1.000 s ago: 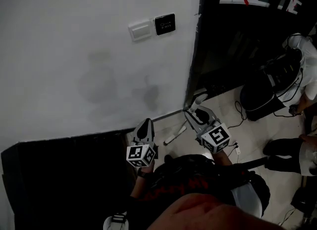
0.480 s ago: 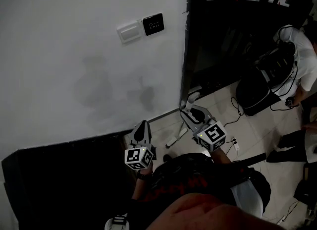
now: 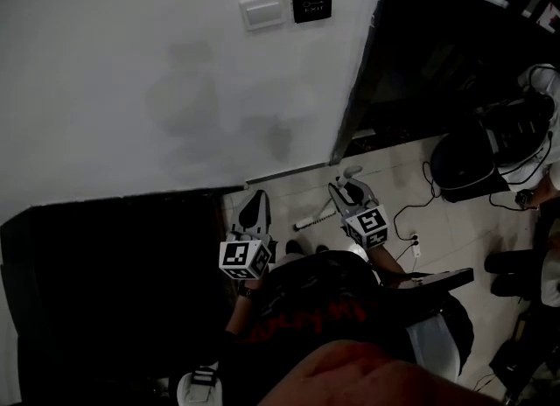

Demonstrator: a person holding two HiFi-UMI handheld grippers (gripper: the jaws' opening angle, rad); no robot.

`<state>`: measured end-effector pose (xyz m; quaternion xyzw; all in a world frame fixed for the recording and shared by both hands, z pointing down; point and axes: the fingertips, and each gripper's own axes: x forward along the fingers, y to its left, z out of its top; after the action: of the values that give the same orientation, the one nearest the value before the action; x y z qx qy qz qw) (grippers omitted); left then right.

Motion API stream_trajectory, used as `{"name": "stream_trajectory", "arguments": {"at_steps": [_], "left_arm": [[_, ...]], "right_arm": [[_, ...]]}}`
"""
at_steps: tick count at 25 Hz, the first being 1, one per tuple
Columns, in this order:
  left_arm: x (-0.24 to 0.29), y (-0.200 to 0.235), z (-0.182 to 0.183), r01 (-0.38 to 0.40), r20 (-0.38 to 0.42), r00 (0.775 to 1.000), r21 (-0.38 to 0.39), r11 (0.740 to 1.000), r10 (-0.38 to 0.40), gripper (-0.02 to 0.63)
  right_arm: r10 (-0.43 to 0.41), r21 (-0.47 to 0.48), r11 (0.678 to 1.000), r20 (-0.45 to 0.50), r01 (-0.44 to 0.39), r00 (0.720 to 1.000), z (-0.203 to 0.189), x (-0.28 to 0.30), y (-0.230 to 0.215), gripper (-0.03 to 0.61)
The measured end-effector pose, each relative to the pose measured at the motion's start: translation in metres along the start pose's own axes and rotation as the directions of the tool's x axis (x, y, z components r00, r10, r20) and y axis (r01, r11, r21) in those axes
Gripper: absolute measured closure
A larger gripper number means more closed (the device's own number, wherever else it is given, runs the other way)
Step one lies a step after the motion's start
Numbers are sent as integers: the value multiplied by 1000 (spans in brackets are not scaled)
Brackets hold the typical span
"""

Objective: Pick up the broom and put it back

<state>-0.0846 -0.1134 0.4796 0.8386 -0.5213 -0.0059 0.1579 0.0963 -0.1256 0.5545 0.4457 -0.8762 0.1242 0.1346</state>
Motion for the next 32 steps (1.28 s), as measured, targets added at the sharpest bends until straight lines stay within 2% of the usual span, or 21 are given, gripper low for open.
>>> {"name": "stream_trajectory", "arguments": {"at_steps": [3, 6, 10, 17, 20, 25, 32], "left_arm": [[-20, 2, -11, -45, -40, 998, -6, 999, 44, 611], [-26, 14, -15, -81, -61, 995, -10, 997, 81, 611], [-34, 42, -27, -139, -92, 986, -9, 990, 138, 611], [-74, 70, -50, -251, -166, 956, -25, 968, 243, 611], [-86, 86, -55, -301, -178, 940, -39, 953, 290, 611], [-104, 104, -56, -363, -182, 919, -39, 931, 351, 611], [-100, 89, -62, -323, -213, 927, -39, 945, 308, 611]], "right_arm": [[23, 0, 1000, -110, -24, 994, -53, 20, 5, 488], [9, 2, 1000, -198, -8, 980, -97, 44, -3, 488], [-14, -1, 1000, -255, 14, 967, -145, 96, -18, 489], [23, -34, 999, -390, -39, 921, -216, 173, -18, 489], [-4, -44, 999, -387, -14, 922, -226, 207, -34, 489], [-17, -50, 999, -384, -2, 923, -217, 257, -52, 489], [-42, 36, 997, -424, 63, 905, -198, 326, -98, 488]]}}
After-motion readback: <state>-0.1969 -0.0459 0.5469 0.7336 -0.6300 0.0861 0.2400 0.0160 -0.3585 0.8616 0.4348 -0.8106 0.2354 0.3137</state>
